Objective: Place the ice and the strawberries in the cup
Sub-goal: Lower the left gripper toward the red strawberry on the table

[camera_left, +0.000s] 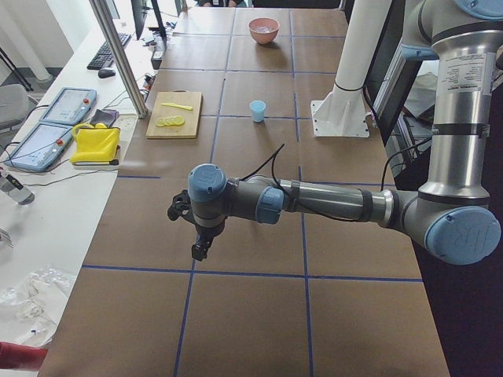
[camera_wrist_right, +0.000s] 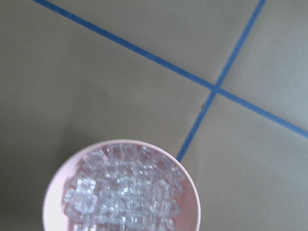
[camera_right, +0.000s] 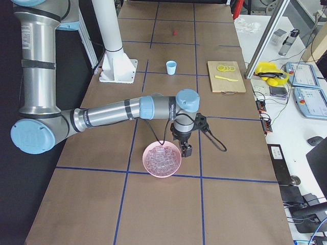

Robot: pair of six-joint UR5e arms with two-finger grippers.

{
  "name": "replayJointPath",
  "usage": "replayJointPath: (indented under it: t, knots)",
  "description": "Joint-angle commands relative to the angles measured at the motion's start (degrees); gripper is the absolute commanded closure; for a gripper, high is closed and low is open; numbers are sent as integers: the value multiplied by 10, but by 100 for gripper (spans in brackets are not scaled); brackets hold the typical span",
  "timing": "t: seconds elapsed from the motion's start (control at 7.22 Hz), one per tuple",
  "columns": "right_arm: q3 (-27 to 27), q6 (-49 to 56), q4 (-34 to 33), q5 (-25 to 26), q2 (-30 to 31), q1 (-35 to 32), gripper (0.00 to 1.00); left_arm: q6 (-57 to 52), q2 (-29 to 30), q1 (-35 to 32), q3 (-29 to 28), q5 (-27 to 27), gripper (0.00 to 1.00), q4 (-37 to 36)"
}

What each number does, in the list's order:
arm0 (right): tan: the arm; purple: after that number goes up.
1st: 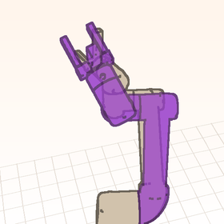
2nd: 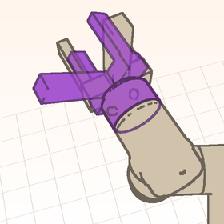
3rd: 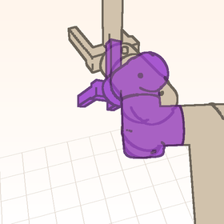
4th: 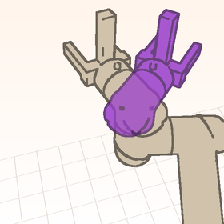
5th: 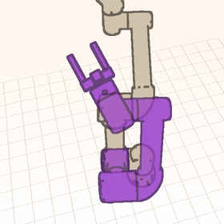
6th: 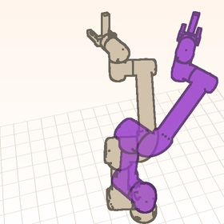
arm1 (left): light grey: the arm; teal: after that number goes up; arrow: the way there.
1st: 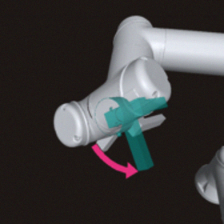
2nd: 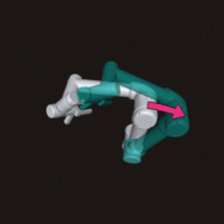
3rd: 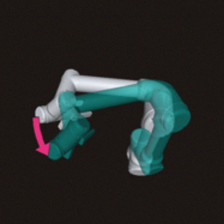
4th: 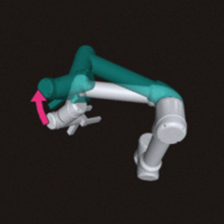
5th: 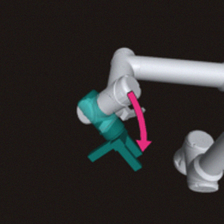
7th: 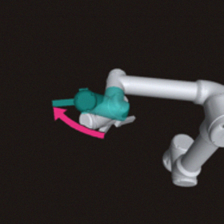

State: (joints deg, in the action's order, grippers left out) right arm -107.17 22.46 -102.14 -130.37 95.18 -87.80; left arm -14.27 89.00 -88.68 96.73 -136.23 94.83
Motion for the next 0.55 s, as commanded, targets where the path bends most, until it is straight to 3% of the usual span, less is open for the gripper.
replayJointPath:
  t: [0.0, 0.28, 0.42]
  knots:
    - [5, 10, 1, -1, 72, -58, 1, 9, 0, 0, 2, -35, 0, 3]
    - [-2, 6, 1, -7, 92, -68, 1, 40, 0, 2, 8, -39, 0, -1]
    - [-2, 6, 1, -8, 92, -68, 1, 109, -2, 23, 29, -38, 0, 1]
